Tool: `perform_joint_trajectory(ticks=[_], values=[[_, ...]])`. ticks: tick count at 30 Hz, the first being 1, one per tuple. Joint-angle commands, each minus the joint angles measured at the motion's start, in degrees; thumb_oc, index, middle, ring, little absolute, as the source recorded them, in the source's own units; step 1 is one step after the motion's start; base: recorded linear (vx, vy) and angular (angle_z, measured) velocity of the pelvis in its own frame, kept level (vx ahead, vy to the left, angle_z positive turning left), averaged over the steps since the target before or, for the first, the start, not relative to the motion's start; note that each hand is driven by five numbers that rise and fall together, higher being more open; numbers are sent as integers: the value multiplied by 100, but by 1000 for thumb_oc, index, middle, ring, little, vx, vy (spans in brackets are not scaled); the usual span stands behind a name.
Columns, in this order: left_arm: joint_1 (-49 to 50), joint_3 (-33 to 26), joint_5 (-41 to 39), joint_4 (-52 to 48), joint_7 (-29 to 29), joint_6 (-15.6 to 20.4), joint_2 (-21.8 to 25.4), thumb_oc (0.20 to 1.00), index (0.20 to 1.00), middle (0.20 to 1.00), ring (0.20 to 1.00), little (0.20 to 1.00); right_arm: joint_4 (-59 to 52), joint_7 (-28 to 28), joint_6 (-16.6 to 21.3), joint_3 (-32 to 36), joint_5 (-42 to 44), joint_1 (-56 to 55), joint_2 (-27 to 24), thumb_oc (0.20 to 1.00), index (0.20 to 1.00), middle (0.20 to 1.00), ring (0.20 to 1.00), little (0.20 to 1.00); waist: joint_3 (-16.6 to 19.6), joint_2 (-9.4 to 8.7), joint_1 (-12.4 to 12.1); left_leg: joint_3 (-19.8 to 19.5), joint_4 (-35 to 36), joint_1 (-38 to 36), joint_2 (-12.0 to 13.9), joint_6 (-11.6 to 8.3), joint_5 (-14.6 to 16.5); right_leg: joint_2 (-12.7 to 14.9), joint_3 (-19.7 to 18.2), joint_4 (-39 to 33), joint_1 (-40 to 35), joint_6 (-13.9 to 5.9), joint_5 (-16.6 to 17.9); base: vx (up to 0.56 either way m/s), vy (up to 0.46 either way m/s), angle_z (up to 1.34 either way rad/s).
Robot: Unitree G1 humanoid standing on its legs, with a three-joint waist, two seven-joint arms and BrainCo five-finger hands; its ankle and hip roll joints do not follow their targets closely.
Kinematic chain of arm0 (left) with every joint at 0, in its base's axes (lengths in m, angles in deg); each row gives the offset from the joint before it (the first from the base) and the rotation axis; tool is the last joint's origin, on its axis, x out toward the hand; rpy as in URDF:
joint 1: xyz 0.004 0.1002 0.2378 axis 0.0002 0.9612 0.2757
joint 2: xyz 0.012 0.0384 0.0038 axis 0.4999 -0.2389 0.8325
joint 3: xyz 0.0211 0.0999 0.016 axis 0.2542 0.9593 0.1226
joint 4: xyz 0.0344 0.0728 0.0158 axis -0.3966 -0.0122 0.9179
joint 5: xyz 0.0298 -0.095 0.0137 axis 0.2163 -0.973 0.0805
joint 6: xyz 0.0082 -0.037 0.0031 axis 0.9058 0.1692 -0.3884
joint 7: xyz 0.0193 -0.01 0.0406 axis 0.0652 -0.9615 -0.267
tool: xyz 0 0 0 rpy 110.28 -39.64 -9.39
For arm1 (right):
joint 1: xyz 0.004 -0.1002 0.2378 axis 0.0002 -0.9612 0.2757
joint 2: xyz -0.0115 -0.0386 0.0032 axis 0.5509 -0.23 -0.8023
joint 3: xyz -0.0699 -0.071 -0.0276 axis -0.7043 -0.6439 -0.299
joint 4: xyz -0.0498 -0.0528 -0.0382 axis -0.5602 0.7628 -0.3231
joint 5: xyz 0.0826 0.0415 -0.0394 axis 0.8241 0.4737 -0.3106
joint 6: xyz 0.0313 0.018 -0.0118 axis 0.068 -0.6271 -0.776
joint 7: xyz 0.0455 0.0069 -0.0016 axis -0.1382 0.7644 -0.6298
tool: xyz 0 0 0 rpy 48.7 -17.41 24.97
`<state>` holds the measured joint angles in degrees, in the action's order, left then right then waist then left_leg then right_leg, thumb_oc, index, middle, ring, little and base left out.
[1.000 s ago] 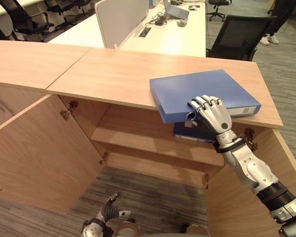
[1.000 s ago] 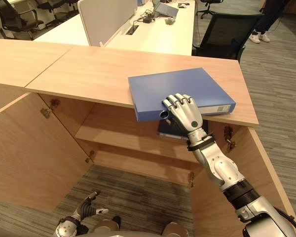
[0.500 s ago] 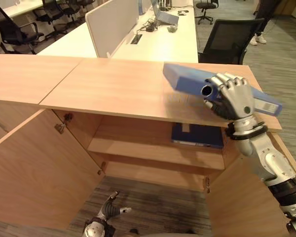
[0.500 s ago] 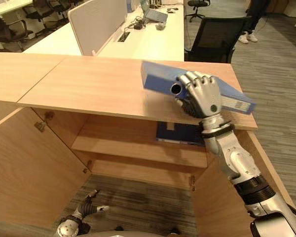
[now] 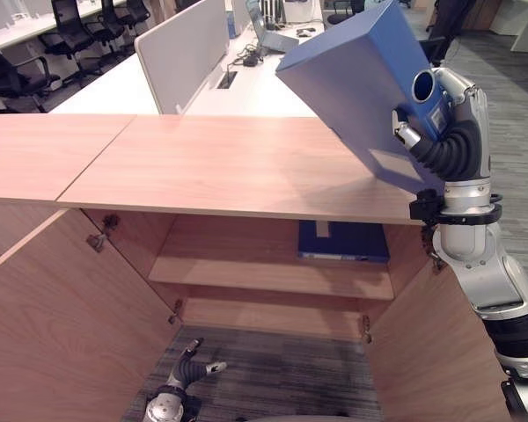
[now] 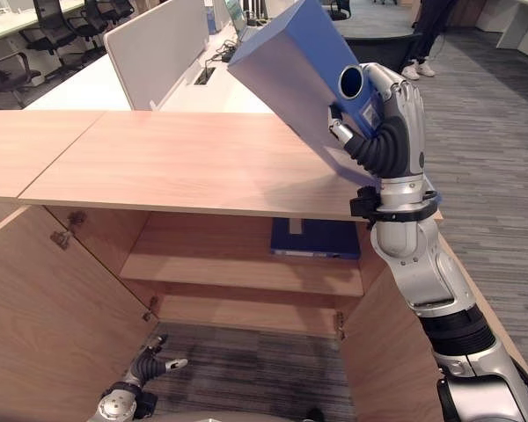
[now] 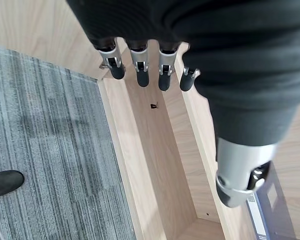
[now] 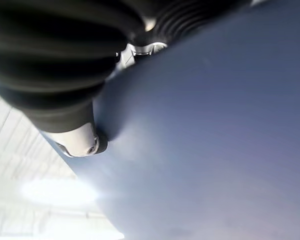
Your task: Put the empty folder in the office cabinet
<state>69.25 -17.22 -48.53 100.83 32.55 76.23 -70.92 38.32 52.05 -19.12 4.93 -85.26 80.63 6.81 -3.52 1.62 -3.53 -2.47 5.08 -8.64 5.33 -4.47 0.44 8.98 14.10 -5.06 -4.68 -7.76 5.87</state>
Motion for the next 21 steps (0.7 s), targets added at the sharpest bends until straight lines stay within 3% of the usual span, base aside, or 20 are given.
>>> perform_joint_trajectory(ticks=[1,2,3,6,8,13,14,17,21], values=[[-227,-125,-186,171,-40,50,224,1000,1000,1000,1000,1000,-331,-157,543,354,1598,667,226,200,200,200,200,200,165,-323,-6,-28,-8,322,-228,47,-23,-111,-283,267,-255,-62,-536,-23,-2,-12],[-227,-125,-186,172,-41,50,224,1000,1000,1000,1000,1000,-326,-164,547,357,1610,669,222,200,200,200,200,200,160,-321,-10,-24,-8,314,-226,46,-18,-114,-286,267,-261,-61,-538,-23,1,-13],[-231,-169,-237,233,-58,2,196,1000,1000,1000,1000,1000,-344,-303,720,363,2358,722,245,200,200,200,200,200,178,-329,13,10,-8,290,-218,38,-14,-107,-297,263,-253,-65,-516,-20,4,-9],[-228,-218,-274,321,-89,-44,170,1000,1000,1000,1000,1000,-372,-491,867,407,3022,736,222,200,200,200,200,200,192,-335,35,41,-8,285,-216,34,-21,-113,-317,264,-242,-64,-510,-8,2,-2],[-259,-272,-335,428,-89,-90,150,1000,1000,1000,1000,1000,-404,-693,1103,392,4030,801,226,200,200,200,200,200,196,-343,76,88,-8,267,-212,24,-22,-122,-343,278,-222,-65,-503,-21,4,-1],[-263,-294,-373,552,-108,-146,109,1000,1000,1000,1000,1000,-473,-1035,1352,400,5247,818,180,200,200,200,200,200,217,-359,124,137,-8,238,-194,8,-20,-133,-377,301,-214,-64,-508,-9,2,-1],[-263,-294,-374,552,-109,-146,108,1000,1000,1000,1000,1000,-466,-1044,1356,401,5257,820,177,200,200,200,200,200,216,-358,123,138,-8,237,-194,8,-20,-133,-378,302,-213,-64,-508,-15,6,-6],[-290,-302,-413,596,-114,-187,99,1000,1000,1000,1000,1000,-512,-1487,1450,151,6532,800,183,200,200,200,200,200,229,-374,167,164,-8,183,-167,-17,36,-152,-402,333,-235,-65,-570,6,2,-6],[-346,-331,-399,706,-114,-204,93,1000,1000,1000,1000,1000,-731,-1951,1359,-51,7472,726,-90,200,200,200,200,200,217,-390,232,187,-8,154,-159,-31,31,-153,-416,402,-222,-56,-596,-16,4,-5]])
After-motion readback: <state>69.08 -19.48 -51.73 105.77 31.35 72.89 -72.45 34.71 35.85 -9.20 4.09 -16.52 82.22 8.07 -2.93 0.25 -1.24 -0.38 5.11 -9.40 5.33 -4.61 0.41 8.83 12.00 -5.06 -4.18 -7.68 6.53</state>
